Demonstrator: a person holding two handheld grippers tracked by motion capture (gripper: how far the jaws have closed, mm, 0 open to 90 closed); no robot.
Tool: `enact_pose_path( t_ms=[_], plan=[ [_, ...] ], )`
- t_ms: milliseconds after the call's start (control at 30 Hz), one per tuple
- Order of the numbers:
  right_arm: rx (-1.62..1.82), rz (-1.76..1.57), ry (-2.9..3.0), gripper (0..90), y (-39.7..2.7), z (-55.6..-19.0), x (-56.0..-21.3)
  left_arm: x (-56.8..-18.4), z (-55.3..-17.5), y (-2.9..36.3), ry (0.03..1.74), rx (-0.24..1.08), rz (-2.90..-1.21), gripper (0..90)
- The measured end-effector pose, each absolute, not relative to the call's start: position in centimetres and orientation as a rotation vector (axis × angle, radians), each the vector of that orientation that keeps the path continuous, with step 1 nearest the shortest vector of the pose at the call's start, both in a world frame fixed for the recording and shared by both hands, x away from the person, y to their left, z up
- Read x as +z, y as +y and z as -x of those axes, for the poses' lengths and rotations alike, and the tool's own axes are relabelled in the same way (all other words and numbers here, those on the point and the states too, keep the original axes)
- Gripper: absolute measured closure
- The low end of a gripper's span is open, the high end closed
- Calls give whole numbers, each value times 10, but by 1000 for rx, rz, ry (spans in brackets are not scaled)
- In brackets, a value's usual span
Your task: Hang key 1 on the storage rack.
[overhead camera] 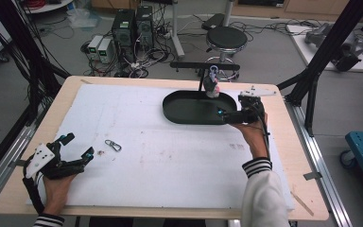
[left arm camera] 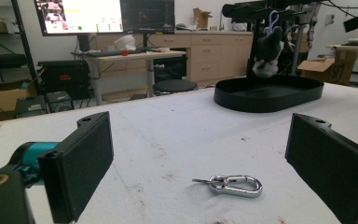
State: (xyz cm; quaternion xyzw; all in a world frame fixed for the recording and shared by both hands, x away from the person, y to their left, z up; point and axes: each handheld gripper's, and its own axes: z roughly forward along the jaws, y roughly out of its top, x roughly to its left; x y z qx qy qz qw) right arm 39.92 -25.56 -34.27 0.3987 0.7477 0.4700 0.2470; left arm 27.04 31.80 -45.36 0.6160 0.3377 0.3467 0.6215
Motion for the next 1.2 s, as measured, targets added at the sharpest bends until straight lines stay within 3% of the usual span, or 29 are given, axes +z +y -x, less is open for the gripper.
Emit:
enact_pose_path(
  t_ms=[533,1200],
  plan=[
    [1432,-892,1879,7,-269,-305,-369,-453,-270,317,776,809,-1422,80],
    [1617,-872,1734,7,-289,-270,-414,-453,-270,317,790,811,-1414,80]
  ],
)
